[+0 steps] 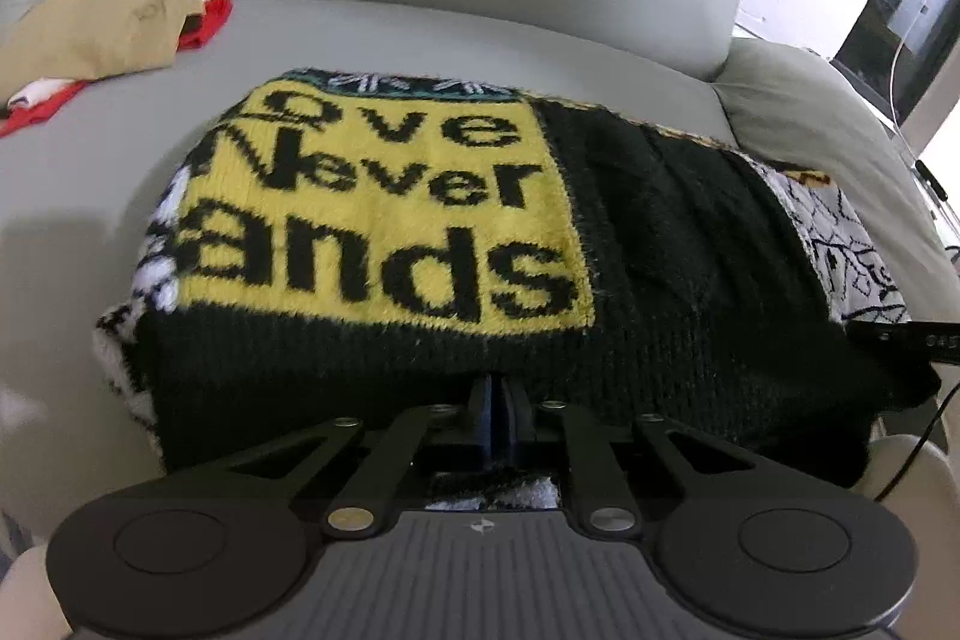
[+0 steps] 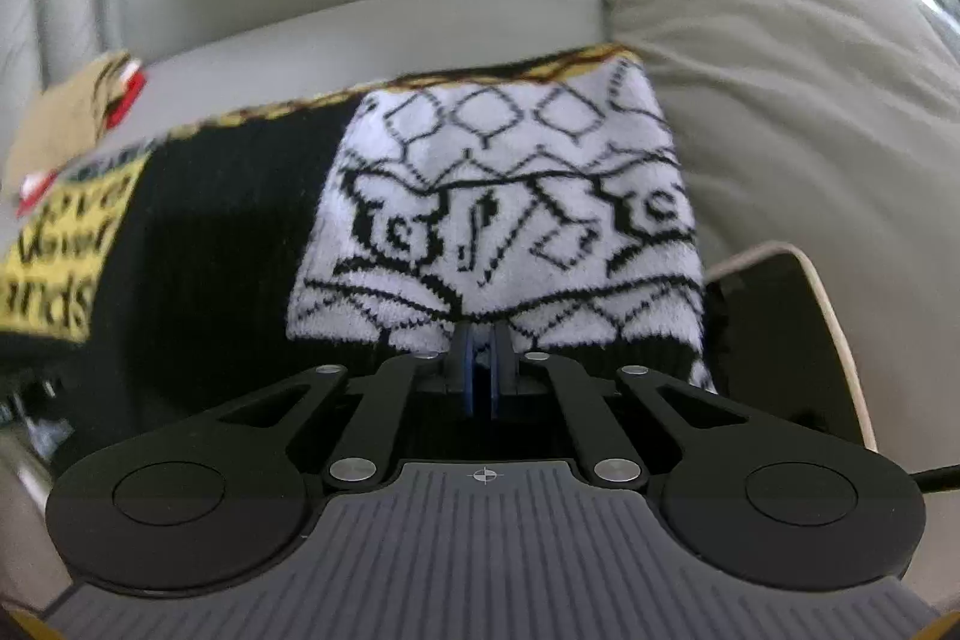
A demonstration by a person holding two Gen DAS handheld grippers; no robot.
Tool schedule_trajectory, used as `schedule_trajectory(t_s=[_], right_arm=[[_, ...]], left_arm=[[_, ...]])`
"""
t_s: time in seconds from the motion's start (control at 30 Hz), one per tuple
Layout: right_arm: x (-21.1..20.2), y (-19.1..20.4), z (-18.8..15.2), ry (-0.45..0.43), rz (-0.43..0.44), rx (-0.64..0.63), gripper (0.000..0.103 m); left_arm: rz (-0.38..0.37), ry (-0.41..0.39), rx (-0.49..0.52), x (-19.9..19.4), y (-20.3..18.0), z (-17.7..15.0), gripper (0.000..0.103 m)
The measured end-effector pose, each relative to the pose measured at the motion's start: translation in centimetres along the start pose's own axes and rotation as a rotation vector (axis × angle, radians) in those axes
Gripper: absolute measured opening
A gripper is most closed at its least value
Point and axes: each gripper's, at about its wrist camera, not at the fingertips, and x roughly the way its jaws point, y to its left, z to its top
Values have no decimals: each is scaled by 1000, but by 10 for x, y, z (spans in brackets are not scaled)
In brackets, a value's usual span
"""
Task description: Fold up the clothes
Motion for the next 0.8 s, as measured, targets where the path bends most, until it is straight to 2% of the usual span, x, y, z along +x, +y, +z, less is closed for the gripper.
schedule_trajectory(t_s=[0.03,0.07,0.1,0.17,0.2,0.33,0.43,0.57,0.7,0.8], right_arm=[[-8,-2,3,10,7,30,7],[-21,-7,0,-3,39,73,21],[-35,-12,-3,-22,78,119,40],[-63,-28,-12,-66,152,229,62],[-78,-40,-17,-93,186,298,63],[-109,-78,-40,-126,298,566,63],[-120,-93,-53,-139,342,685,62],[-160,-98,-49,-205,312,683,61],[-218,-97,-39,-261,187,558,62],[-240,-100,-42,-261,141,506,66]], left_arm=[[2,-1,8,-5,-1,0,13],[5,-4,9,-11,-2,-2,13],[9,-8,7,-17,-3,-3,14],[12,-25,6,-33,-6,-8,25],[11,-30,11,-39,-9,-10,31],[0,-7,26,-62,-16,-14,31],[-10,5,46,-80,-14,-6,36],[4,-4,77,-112,-15,13,37],[-26,-23,95,-130,-25,15,55],[-50,-40,112,-138,-34,11,71]])
